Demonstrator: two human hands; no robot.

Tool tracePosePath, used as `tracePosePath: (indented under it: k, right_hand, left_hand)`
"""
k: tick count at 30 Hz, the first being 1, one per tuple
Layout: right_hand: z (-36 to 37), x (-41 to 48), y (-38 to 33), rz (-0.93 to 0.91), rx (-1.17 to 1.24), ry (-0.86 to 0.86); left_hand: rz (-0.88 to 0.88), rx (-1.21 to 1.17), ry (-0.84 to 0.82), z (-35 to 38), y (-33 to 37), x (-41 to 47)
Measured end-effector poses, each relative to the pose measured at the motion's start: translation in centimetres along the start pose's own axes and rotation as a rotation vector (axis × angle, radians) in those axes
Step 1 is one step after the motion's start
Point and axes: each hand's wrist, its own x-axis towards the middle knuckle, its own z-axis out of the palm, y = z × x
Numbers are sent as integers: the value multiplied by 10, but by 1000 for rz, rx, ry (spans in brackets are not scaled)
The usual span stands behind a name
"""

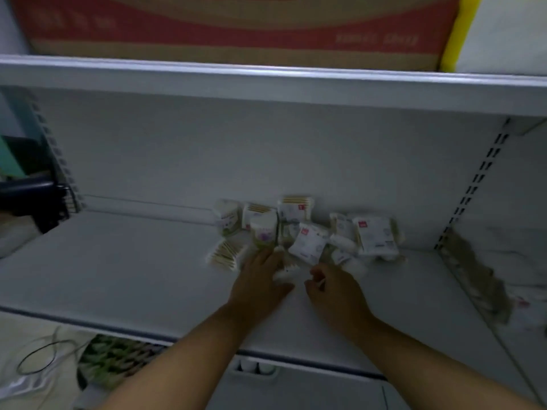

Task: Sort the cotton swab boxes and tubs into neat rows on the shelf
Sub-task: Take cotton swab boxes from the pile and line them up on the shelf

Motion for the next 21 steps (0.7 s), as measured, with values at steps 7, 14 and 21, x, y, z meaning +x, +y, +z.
tracePosePath:
  k: [7,14,21]
  right_hand:
    - [20,-1,-20,320,87,141]
    - [42,24,-46,628,211,317]
    - [59,40,-55,759,12,351]
  left_hand:
    - [-224,-822,238,-14,-5,-15]
    - [-547,-1754,29,-35,-22,-5]
    - [-515,-1823,6,-34,-27,-2]
